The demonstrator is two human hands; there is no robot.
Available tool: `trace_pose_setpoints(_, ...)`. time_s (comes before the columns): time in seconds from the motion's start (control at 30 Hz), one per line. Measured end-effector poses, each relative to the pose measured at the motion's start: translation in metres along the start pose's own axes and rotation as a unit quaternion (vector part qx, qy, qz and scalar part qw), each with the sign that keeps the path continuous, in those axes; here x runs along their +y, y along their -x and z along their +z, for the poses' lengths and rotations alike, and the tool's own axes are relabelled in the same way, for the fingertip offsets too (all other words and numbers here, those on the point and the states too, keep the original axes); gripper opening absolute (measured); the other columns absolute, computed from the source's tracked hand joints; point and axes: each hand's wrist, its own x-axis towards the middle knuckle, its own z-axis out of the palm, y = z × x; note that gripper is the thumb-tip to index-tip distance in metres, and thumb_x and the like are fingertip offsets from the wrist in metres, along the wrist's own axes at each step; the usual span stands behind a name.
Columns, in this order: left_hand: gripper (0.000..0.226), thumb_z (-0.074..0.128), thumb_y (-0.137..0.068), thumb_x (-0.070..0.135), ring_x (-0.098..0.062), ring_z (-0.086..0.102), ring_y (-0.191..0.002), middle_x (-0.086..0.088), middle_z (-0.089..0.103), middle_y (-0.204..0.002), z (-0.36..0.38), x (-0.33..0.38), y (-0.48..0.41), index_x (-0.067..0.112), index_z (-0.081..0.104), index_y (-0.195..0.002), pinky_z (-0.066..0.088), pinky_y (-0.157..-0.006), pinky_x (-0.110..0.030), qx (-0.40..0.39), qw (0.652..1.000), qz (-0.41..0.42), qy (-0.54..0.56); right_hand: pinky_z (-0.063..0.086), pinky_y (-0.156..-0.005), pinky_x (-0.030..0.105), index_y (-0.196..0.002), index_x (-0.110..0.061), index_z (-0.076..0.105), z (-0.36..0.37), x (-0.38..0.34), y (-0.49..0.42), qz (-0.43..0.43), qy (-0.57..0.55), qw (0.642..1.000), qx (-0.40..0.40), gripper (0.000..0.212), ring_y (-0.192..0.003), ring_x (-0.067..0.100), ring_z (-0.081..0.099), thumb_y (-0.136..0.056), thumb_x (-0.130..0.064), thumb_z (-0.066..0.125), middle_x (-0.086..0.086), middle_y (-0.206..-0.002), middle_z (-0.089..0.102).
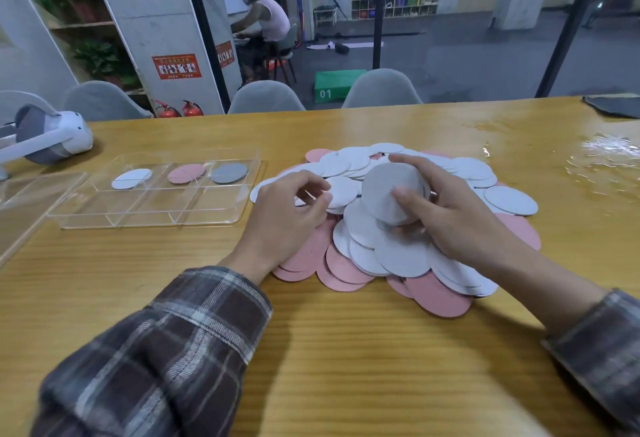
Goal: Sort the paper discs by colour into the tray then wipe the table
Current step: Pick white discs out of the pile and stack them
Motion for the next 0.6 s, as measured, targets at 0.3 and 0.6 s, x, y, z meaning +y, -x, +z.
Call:
trace_pose_setpoints(0.3,0.034,0.074,-0.094,0.037,-0.014,0.053,-0.114,0.016,0.07,-0.12,0.002,-0.012,-0.004,0.028,0.072,-0.127,0.042,-0.102,-0.032,-0.09,0.987,0.023,-0.128,0.054,-0.1,0.045,-0.134,-0.041,0.057,-0.001,0.0,-0.002,0.0,-0.003,1.0,0.012,0.034,-0.108,0.008,0.066,-0.104,-0.024,0.057,-0.034,-0.108,0.065)
trace_pose_setpoints(0.6,0.004,0.073,-0.094,0.033,-0.013,0.062,-0.114,0.007,0.073,-0.107,-0.001,-0.01,-0.005,0.033,0.07,-0.092,0.051,-0.097,-0.043,-0.081,0.992,0.003,-0.091,0.057,-0.061,0.02,-0.134,-0.035,0.058,0.001,-0.008,0.002,0.03,-0.049,0.998,0.017,0.034,-0.071,0.017,0.076,-0.105,-0.017,0.056,-0.004,-0.114,0.066)
